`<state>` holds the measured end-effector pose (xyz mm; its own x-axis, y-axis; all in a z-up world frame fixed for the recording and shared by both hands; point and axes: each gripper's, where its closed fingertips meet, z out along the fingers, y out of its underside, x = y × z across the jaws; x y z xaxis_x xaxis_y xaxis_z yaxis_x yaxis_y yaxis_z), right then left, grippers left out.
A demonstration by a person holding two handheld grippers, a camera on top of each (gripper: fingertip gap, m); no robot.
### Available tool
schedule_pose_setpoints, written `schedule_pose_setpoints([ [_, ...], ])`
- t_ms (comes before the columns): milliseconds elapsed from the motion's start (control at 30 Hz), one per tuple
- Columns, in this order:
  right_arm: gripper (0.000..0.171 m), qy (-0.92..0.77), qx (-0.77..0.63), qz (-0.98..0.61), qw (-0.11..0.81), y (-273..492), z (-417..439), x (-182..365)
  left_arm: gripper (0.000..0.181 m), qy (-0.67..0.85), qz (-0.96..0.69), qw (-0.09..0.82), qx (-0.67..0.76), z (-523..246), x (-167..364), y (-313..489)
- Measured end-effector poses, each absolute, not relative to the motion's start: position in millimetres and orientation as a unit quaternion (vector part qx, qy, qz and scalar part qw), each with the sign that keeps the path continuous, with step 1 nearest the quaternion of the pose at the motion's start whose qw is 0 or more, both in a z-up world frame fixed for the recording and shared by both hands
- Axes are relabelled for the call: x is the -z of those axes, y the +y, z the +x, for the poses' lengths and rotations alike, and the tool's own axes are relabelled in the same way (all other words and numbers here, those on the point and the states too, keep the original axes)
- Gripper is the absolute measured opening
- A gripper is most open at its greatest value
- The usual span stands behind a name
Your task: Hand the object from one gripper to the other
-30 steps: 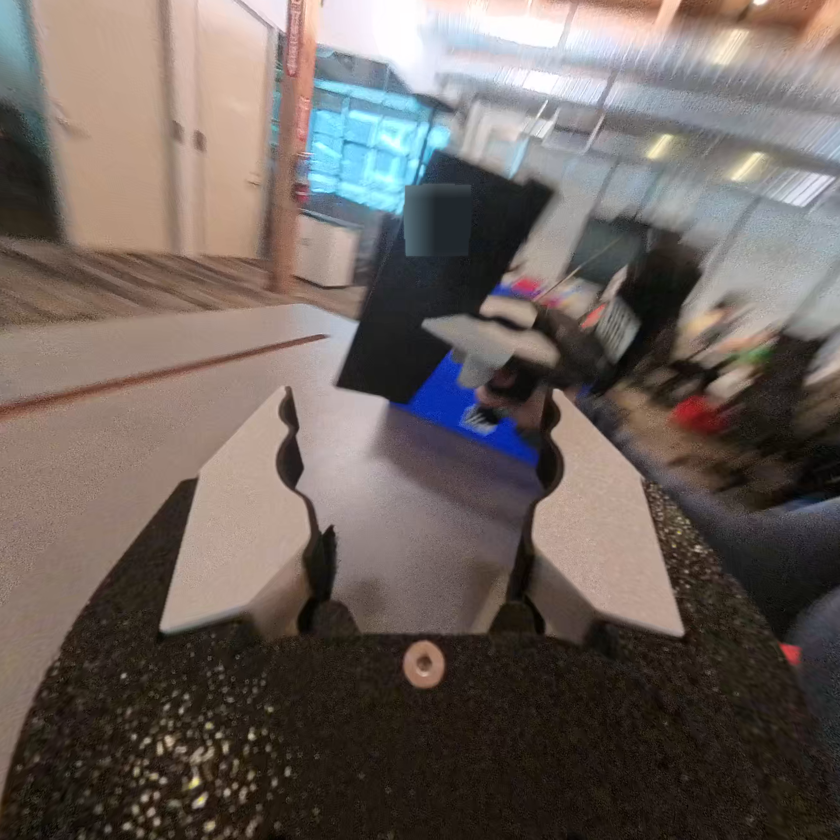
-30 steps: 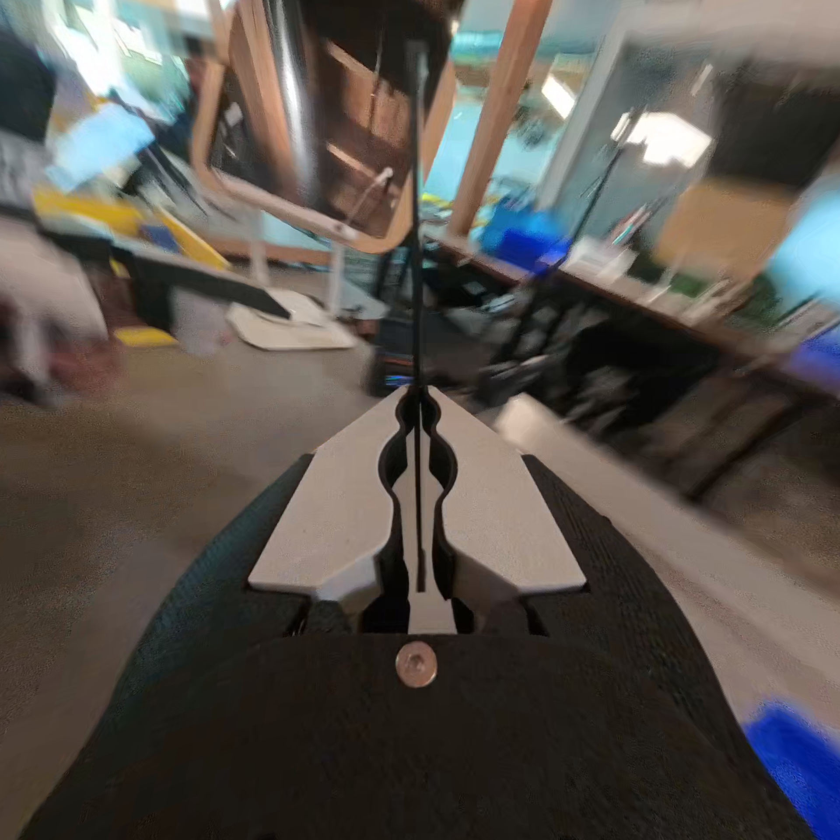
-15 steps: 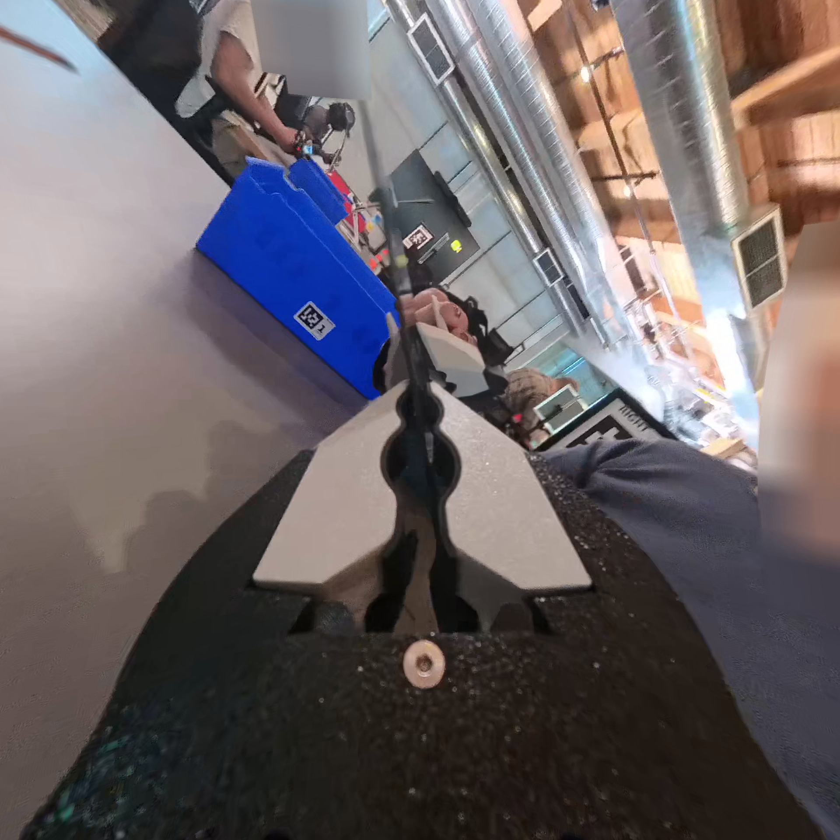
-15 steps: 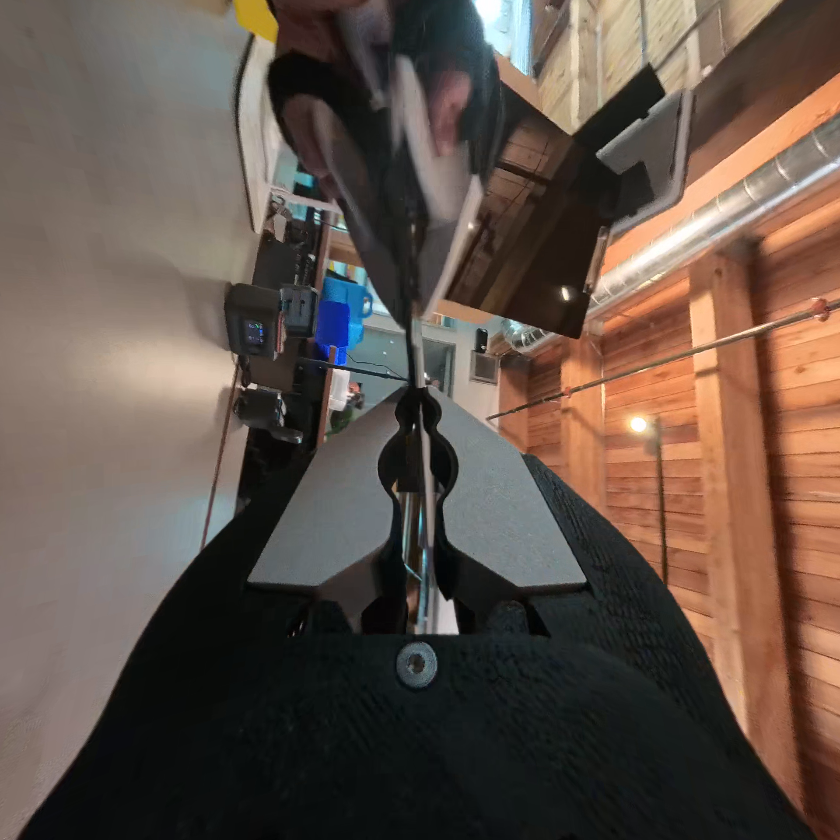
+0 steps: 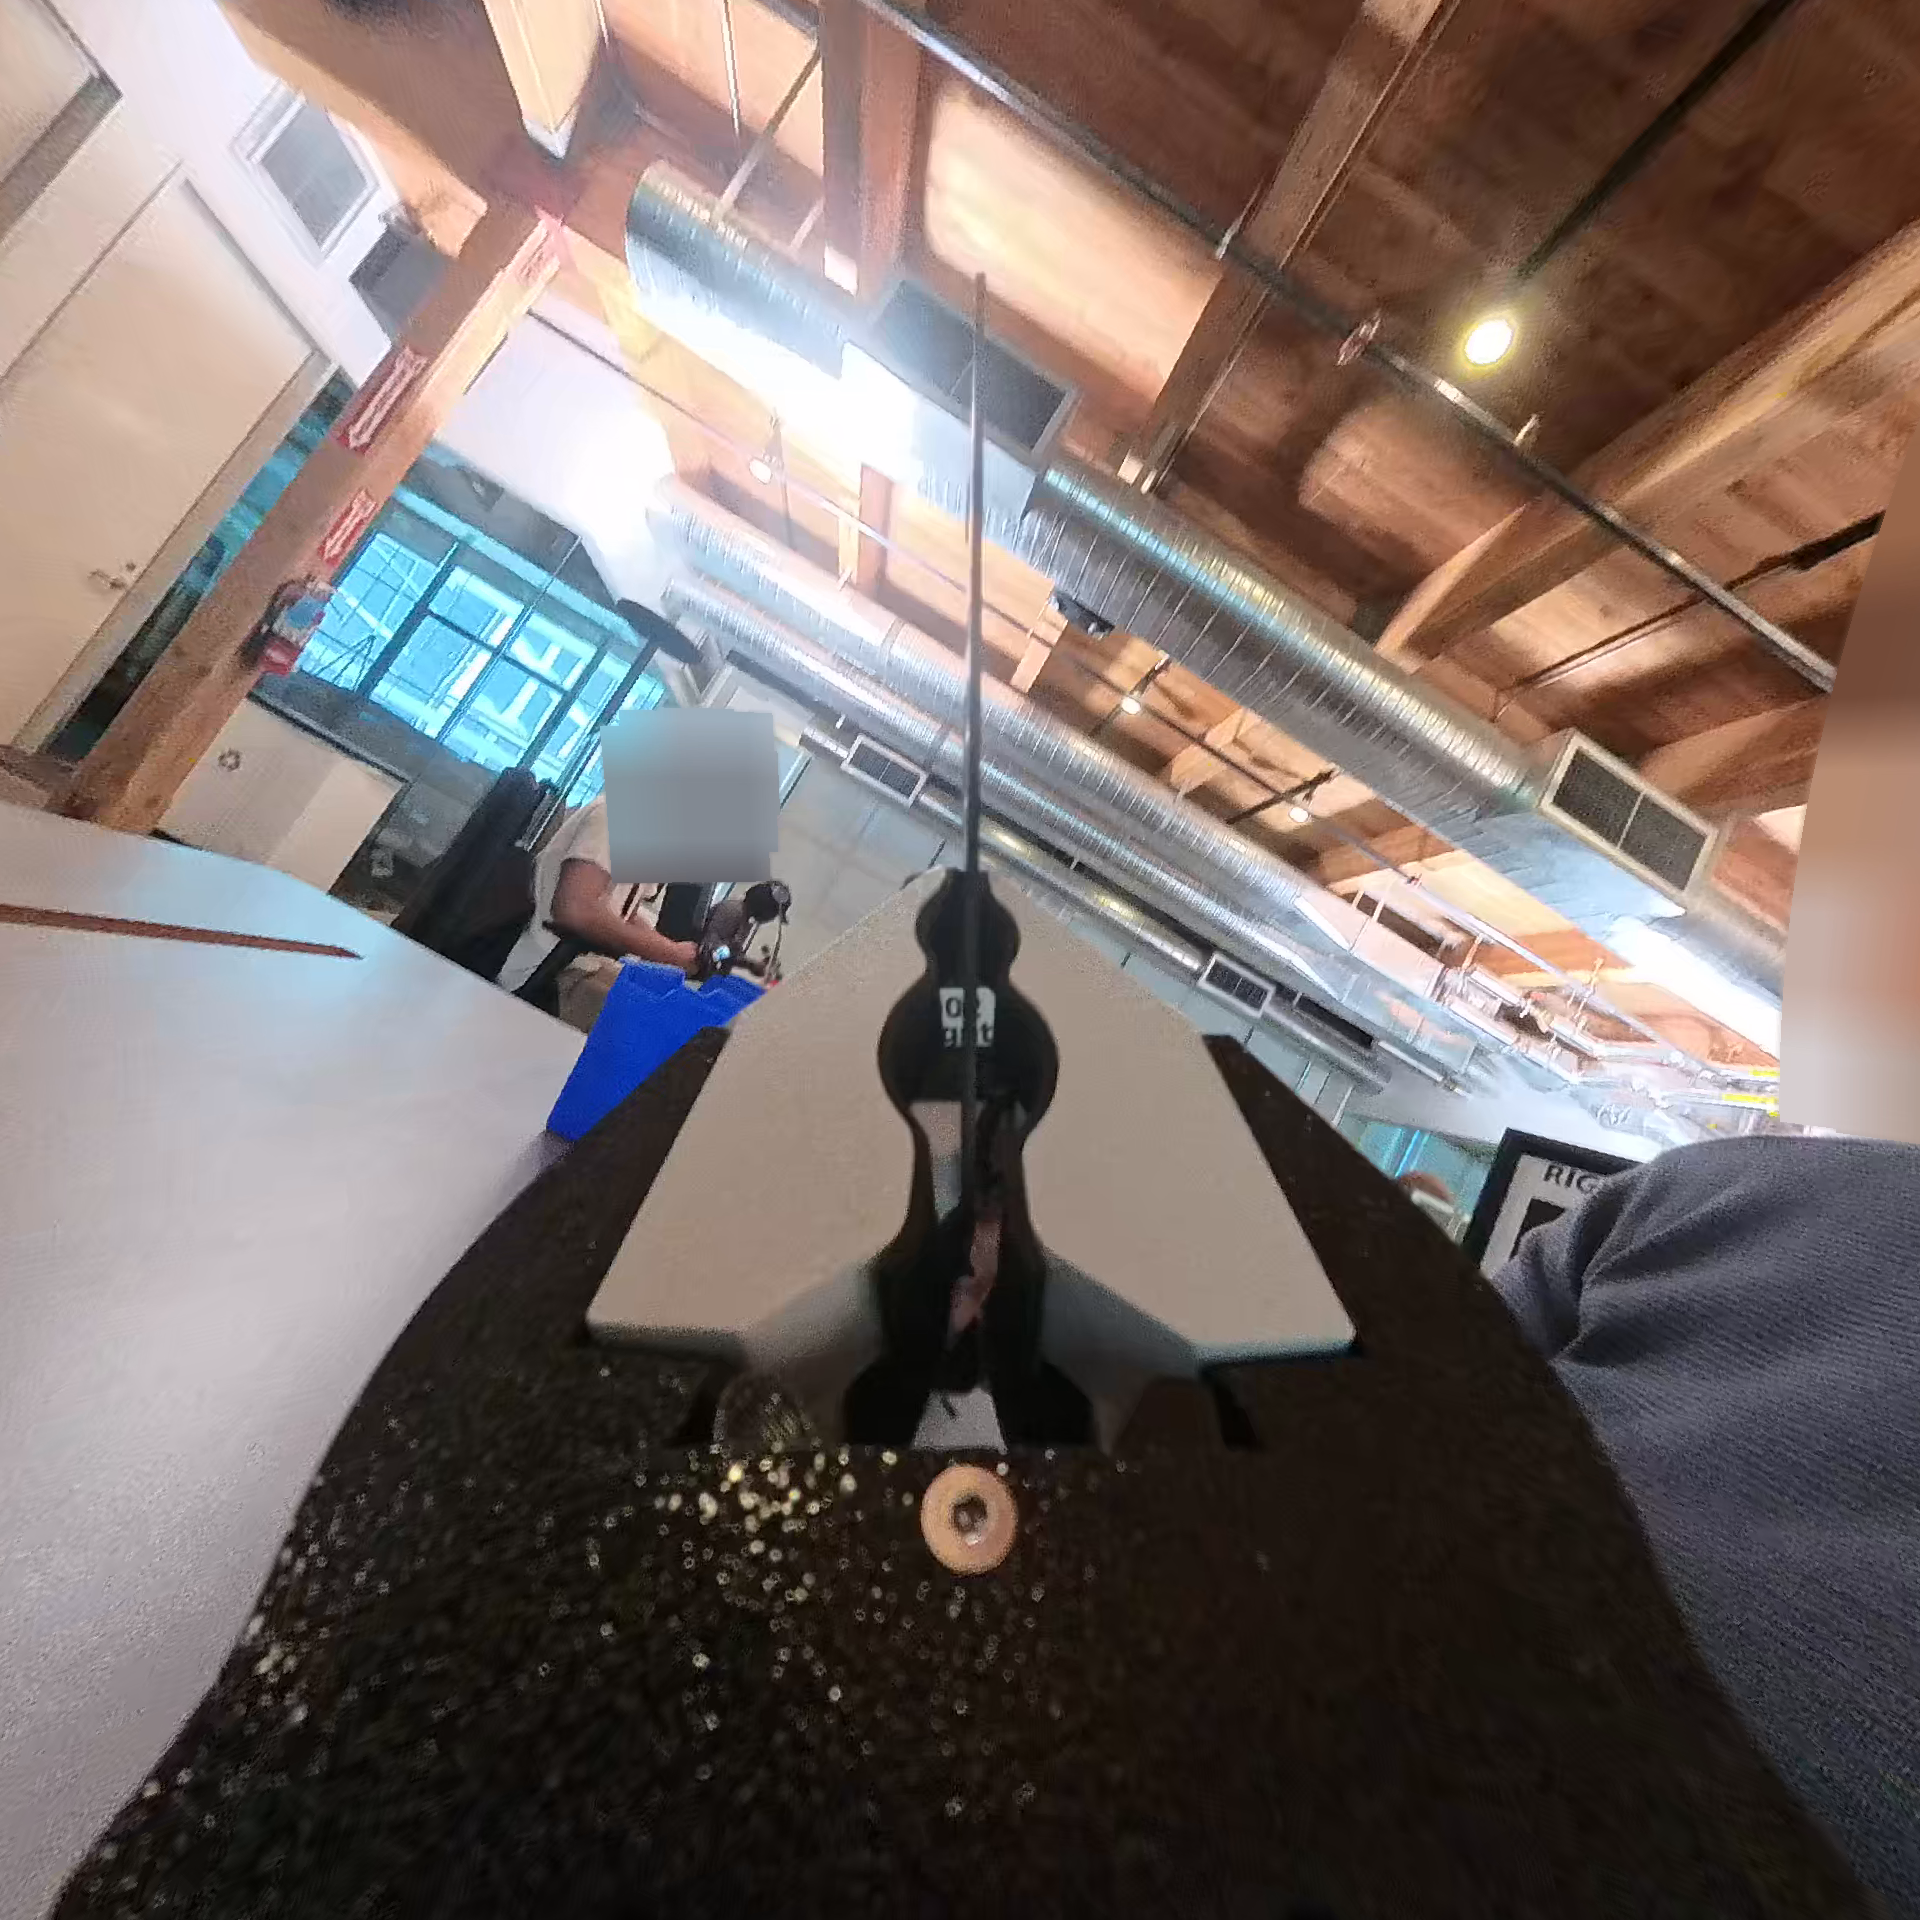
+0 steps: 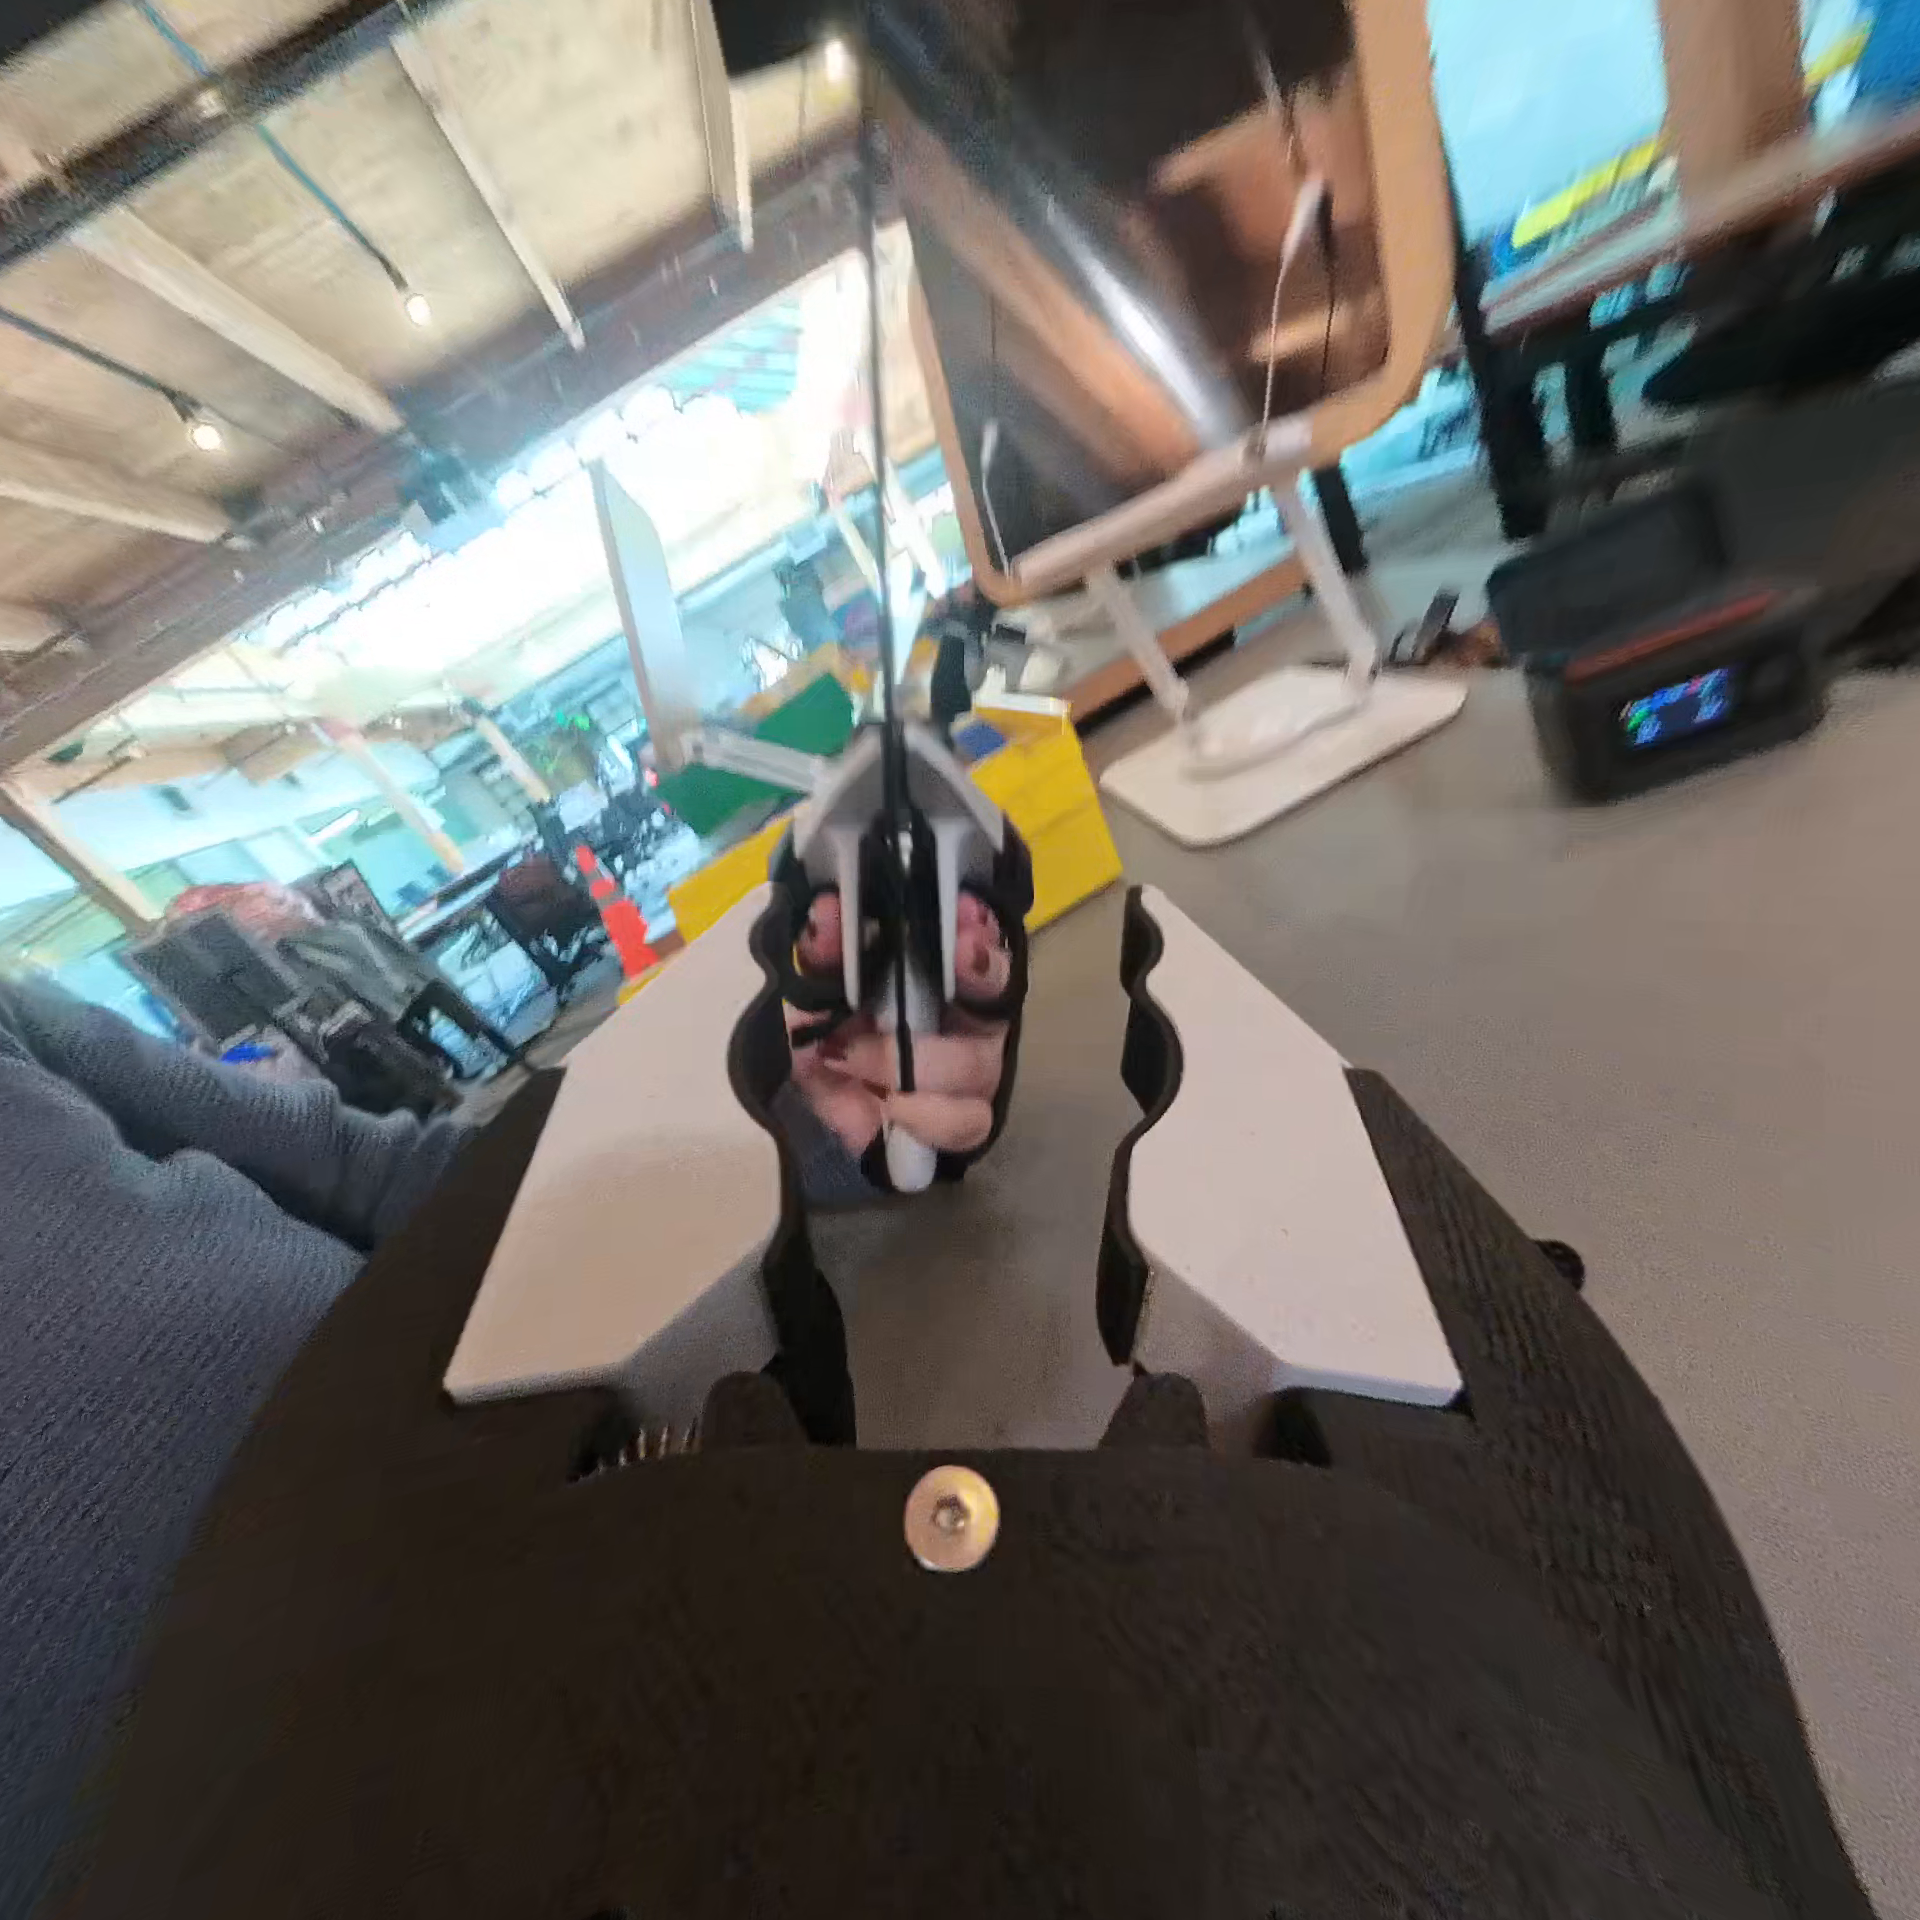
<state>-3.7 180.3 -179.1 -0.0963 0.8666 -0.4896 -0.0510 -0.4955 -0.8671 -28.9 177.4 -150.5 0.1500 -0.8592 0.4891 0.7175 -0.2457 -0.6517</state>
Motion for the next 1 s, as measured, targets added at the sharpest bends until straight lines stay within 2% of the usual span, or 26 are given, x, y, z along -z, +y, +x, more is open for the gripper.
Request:
schedule_pose_setpoints([
  [167, 0.039, -0.387, -0.655, -0.569, 0.312, 157.4, -25.7, 189.7, 0.000, 0.090, -0.451, 0.612, 0.644, -26.5, 150.3, 173.8],
  [267, 0.001, -0.402, -0.645, -0.562, 0.326, 154.5, -26.6, 189.2, 0.000, 0.090, -0.457, 0.599, 0.651, -25.1, 151.4, 173.3],
  [333, 0.001, -0.415, -0.623, -0.569, 0.341, 158.7, -20.3, 189.8, 0.000, 0.078, -0.479, 0.588, 0.647, -28.2, 155.7, 177.6],
  [367, 0.001, -0.421, -0.604, -0.575, 0.356, 164.2, -14.8, 190.5, 0.010, 0.066, -0.502, 0.598, 0.621, -32.7, 160.2, 184.3],
  [400, 0.000, -0.428, -0.576, -0.585, 0.378, 172.1, -7.9, 192.3, 0.038, 0.063, -0.538, 0.611, 0.578, -36.9, 167.0, 191.9],
  [467, 0.000, -0.457, -0.488, -0.601, 0.438, 189.8, 8.7, 197.7, 0.076, 0.099, -0.603, 0.641, 0.464, -44.5, 177.1, 200.2],
  [500, 0.000, -0.477, -0.435, -0.605, 0.465, 197.2, 17.6, 200.5, 0.086, 0.121, -0.618, 0.663, 0.404, -49.5, 176.1, 201.1],
  [600, 0.000, -0.528, -0.299, -0.595, 0.527, 211.3, 40.3, 202.7, 0.102, 0.196, -0.630, 0.715, 0.232, -58.8, 169.4, 197.0],
  [767, 0.000, -0.640, -0.045, -0.521, 0.563, 221.8, 65.0, 216.9, 0.094, 0.331, -0.595, 0.732, 0.037, -50.6, 167.8, 180.2],
  [900, 0.000, -0.713, 0.039, -0.438, 0.546, 211.3, 58.7, 234.5, 0.078, 0.390, -0.597, 0.701, -0.021, -40.6, 186.9, 180.3],
  [967, 0.000, -0.722, 0.035, -0.429, 0.542, 208.3, 53.8, 240.2, 0.058, 0.427, -0.603, 0.673, -0.029, -33.8, 202.3, 179.0],
  [1000, 0.000, -0.723, 0.031, -0.428, 0.541, 207.8, 52.6, 241.4, 0.042, 0.447, -0.601, 0.662, -0.025, -29.1, 209.0, 176.1],
])
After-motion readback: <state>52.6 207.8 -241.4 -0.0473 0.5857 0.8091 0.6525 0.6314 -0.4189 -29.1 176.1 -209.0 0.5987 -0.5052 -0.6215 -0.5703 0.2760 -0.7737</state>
